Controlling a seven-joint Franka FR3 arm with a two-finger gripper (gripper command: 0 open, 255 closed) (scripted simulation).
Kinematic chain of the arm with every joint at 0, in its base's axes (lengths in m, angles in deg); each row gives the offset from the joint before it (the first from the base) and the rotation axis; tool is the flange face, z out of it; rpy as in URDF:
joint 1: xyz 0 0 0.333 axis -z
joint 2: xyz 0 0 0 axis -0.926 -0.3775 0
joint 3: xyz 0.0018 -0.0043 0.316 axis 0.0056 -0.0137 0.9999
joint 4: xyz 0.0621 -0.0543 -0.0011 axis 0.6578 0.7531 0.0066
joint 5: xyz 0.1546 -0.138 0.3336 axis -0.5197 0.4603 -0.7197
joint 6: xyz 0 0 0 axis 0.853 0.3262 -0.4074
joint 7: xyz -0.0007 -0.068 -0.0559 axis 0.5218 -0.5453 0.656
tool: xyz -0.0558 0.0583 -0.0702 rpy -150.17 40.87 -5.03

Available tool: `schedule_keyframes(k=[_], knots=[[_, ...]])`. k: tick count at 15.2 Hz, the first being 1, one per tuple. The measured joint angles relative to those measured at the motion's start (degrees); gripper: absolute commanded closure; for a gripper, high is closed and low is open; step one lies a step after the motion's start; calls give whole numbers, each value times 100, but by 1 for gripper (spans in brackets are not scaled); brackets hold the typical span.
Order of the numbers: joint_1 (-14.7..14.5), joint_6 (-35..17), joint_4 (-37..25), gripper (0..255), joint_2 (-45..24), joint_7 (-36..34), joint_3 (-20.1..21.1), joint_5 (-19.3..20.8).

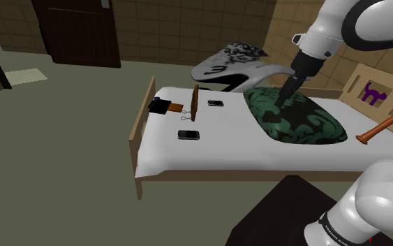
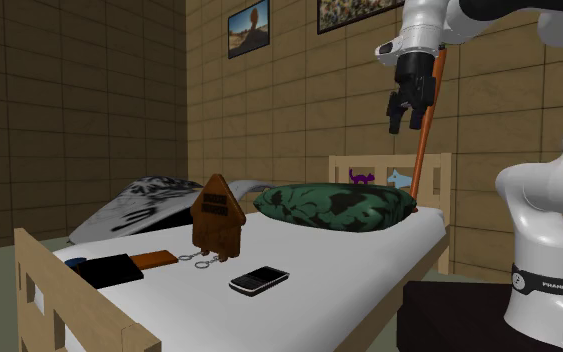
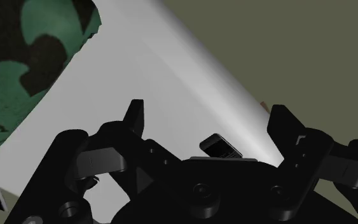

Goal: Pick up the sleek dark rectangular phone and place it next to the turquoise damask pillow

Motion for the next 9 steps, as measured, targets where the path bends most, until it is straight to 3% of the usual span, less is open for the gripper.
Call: schedule_keyframes(k=[4, 9], knots=[[-84, -333, -11, 0, -386, 307, -47, 47], [-270, -1060, -229, 0, -1417, 1020, -129, 142]])
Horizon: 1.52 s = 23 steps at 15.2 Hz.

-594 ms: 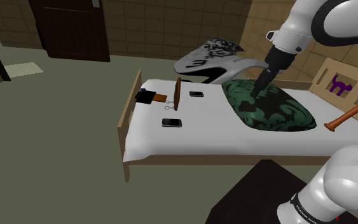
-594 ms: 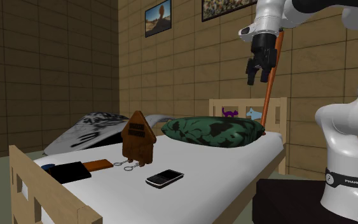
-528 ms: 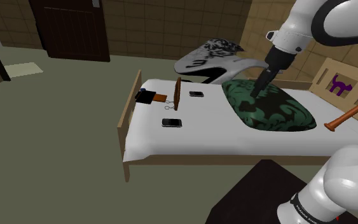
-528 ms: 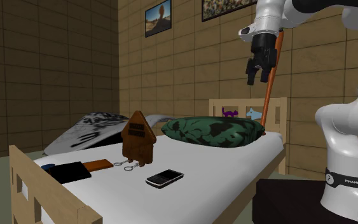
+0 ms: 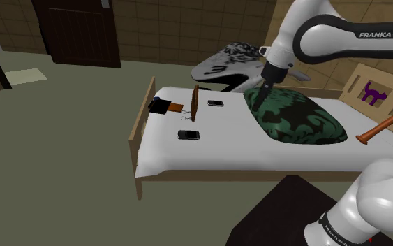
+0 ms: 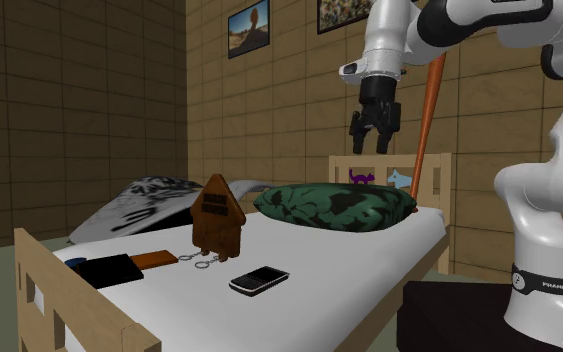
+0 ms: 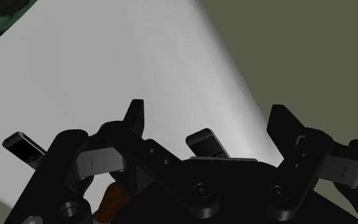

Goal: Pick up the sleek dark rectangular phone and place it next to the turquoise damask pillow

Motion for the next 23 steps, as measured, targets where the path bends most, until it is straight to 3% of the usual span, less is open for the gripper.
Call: schedule_keyframes(k=[9, 23], knots=[[-293, -1010, -684, 0, -1852, 1243, -27, 126], [-702, -1729, -2671, 0, -4817, 2706, 327, 547]])
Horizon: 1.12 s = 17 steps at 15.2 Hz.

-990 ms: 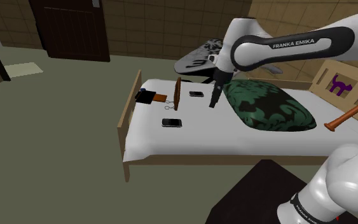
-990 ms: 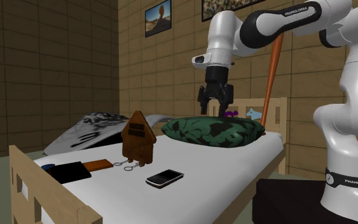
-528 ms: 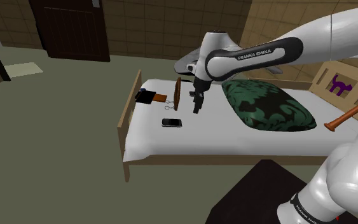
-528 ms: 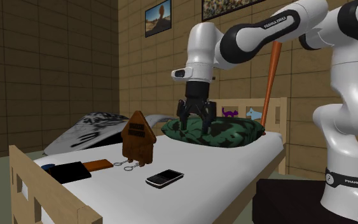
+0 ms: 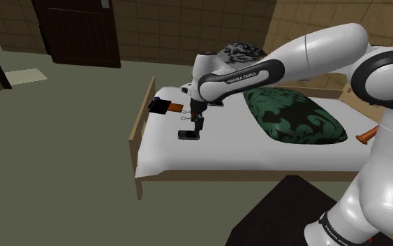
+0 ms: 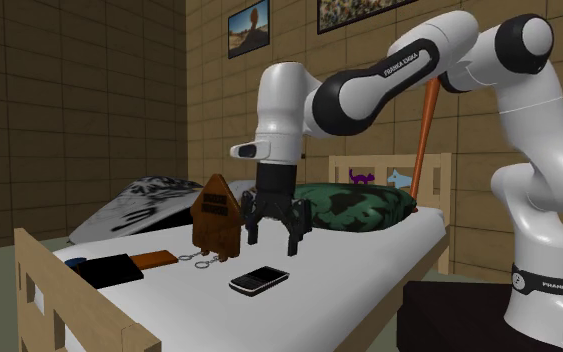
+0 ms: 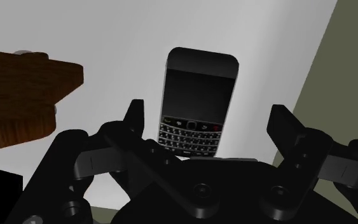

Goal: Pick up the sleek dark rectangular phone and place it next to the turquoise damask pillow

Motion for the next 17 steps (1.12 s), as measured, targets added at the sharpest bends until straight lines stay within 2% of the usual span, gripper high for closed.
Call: schedule_keyframes(k=[2, 8, 15, 16, 17], knots=[[-37, -6, -229, 0, -265, 127, 33, 61], [-64, -351, -199, 0, -589, 138, 26, 125], [-57, -444, -160, 0, -642, 146, 18, 133], [-57, -444, -160, 255, -642, 146, 18, 133], [-59, -438, -165, 255, -630, 146, 22, 132]])
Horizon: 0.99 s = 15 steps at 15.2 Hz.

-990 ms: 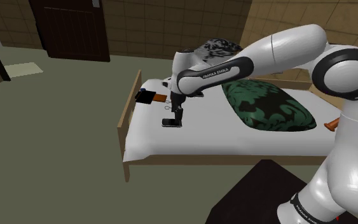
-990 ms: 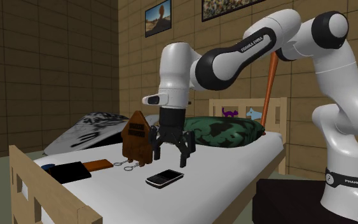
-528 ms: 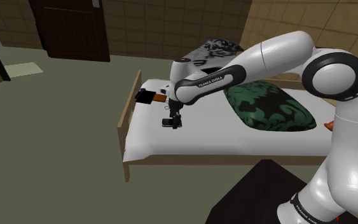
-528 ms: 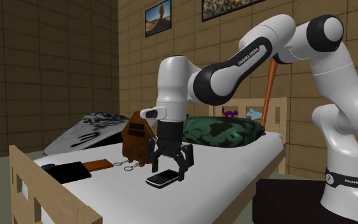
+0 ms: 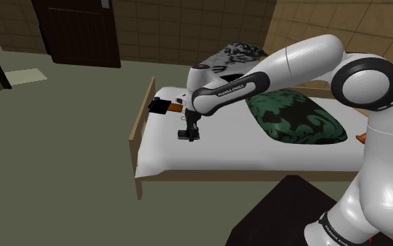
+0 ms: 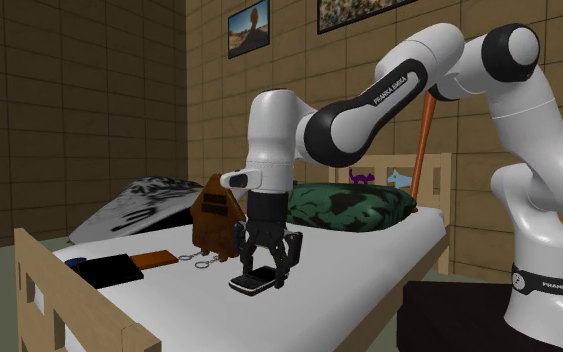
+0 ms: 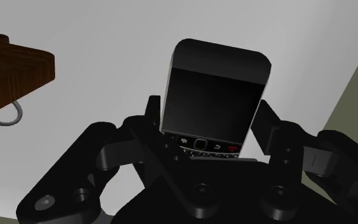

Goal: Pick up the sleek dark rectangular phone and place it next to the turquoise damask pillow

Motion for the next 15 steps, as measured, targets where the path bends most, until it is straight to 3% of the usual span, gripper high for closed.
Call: schedule_keyframes(k=[9, 15], knots=[[3, -5, -1, 255, -6, 5, 0, -1], [11, 304, -132, 255, 165, 26, 12, -32]])
